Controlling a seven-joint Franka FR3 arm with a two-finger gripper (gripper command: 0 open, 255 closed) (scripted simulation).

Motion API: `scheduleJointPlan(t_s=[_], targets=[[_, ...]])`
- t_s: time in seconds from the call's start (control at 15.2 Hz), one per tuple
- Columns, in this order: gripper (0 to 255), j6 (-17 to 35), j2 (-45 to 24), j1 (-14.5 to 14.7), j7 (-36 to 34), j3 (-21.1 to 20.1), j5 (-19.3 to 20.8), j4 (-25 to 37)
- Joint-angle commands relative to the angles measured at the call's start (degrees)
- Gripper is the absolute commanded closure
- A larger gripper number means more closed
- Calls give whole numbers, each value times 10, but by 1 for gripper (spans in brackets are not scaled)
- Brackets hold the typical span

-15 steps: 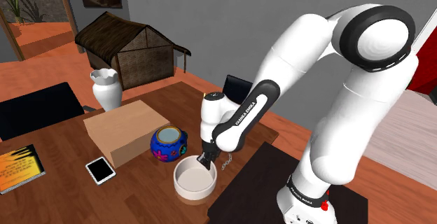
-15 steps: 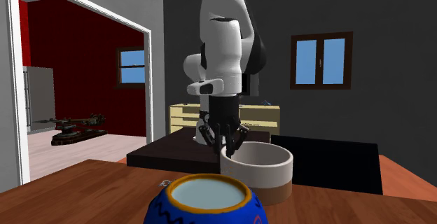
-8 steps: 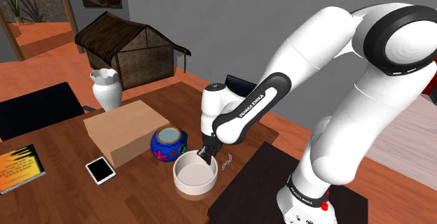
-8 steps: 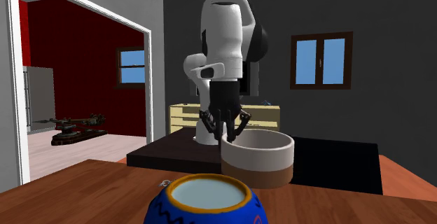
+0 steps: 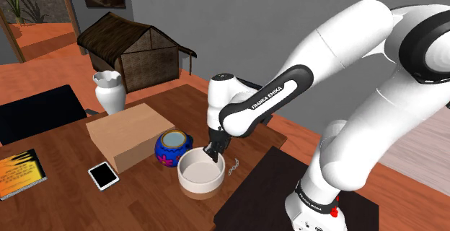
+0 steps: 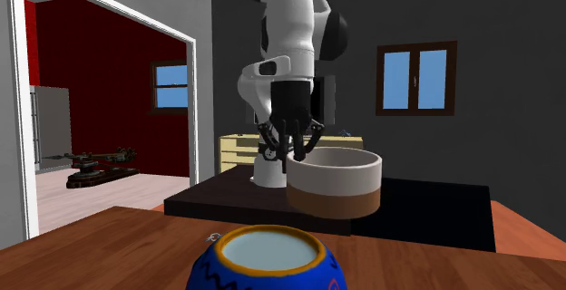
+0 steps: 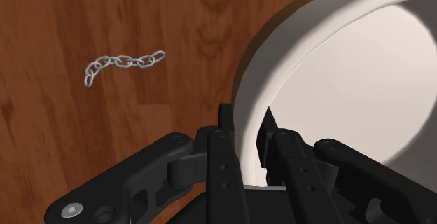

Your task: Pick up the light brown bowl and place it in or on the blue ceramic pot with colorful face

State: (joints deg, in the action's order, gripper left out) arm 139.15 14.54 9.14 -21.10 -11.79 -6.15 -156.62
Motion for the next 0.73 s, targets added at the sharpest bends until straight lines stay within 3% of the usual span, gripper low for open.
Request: scheduleJointPlan(t_s=[0.0, 0.66], targets=[[255, -22, 19, 1, 2, 2, -2, 3], [255, -120, 84, 3, 5, 9, -4, 36]])
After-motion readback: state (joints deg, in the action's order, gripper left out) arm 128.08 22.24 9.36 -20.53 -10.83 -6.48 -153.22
